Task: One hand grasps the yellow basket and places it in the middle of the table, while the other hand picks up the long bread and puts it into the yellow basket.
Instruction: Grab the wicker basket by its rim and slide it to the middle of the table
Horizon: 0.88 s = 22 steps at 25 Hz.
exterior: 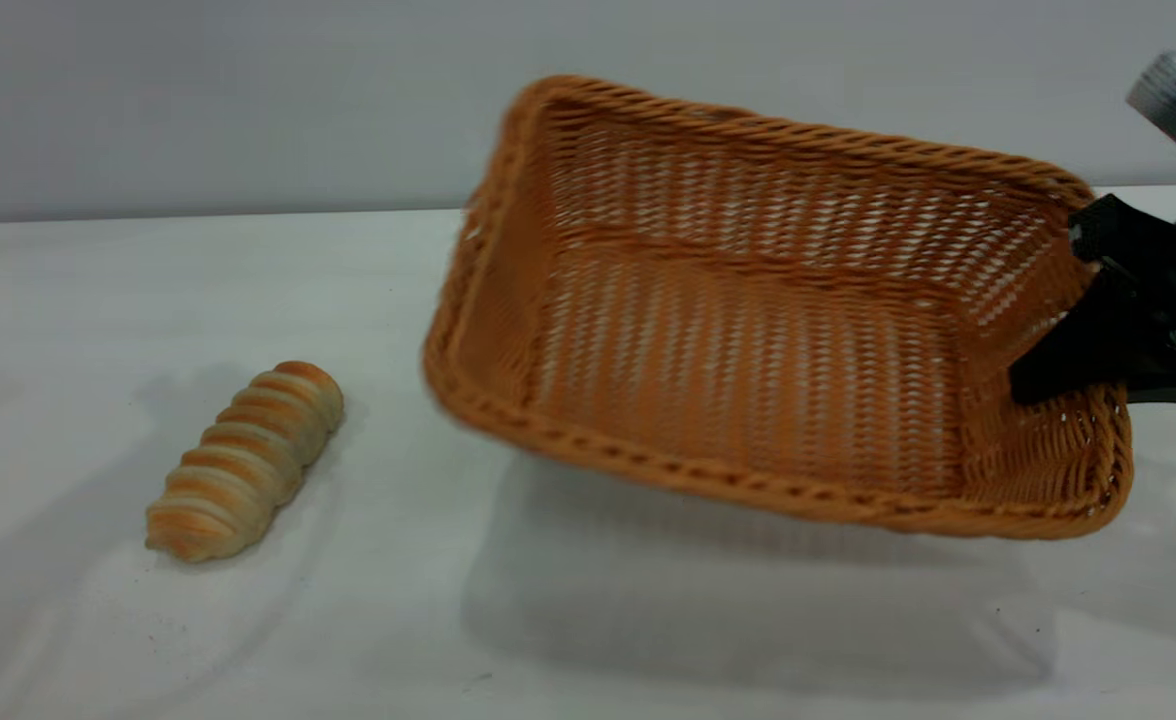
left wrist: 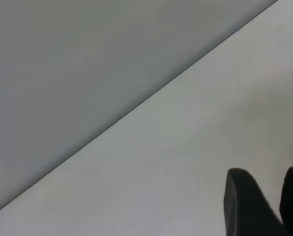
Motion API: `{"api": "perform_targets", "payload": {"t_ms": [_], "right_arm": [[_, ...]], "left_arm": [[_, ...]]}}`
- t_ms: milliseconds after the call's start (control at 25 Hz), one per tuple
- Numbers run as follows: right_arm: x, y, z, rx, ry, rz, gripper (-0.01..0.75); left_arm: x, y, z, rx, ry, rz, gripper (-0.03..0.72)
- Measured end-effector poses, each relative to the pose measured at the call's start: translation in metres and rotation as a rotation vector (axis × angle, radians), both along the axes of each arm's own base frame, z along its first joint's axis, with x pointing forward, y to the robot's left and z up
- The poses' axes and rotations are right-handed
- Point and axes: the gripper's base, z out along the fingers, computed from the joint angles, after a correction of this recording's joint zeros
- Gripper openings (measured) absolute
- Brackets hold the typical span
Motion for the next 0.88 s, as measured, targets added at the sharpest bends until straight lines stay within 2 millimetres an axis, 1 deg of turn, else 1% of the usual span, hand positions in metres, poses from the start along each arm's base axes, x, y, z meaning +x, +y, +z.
{"api": "perform_targets", "payload": {"t_ms": [160, 240, 280, 400, 480, 560, 680, 880], "right_arm": [[0.001, 0.01, 0.005, -0.004, 0.021, 0.115, 0.085], [0.002, 0.02, 0.007, -0.025, 0.027, 0.169, 0.085], [0.003, 0.025, 0.009, -0.032, 0.031, 0.185, 0.085], [0.007, 0.05, 0.012, -0.047, 0.043, 0.241, 0.085], [0.012, 0.066, 0.012, -0.043, 0.066, 0.242, 0.085], [0.019, 0.08, 0.007, -0.043, 0.092, 0.225, 0.085], [0.027, 0.093, -0.004, -0.054, 0.14, 0.166, 0.085], [0.03, 0.097, -0.023, -0.092, 0.19, 0.088, 0.085]], "left_arm": [[0.0, 0.0, 0.0, -0.001, 0.002, -0.003, 0.237], [0.0, 0.0, 0.0, -0.002, 0.003, -0.004, 0.237], [0.0, 0.0, 0.0, -0.002, 0.003, -0.004, 0.237], [0.0, 0.0, 0.0, -0.003, 0.004, -0.005, 0.237], [-0.001, -0.001, 0.0, -0.005, 0.007, -0.009, 0.237], [-0.001, -0.001, 0.0, -0.006, 0.009, -0.013, 0.237], [-0.001, -0.002, -0.001, -0.009, 0.013, -0.017, 0.237], [-0.001, -0.002, -0.001, -0.009, 0.015, -0.019, 0.237]]}}
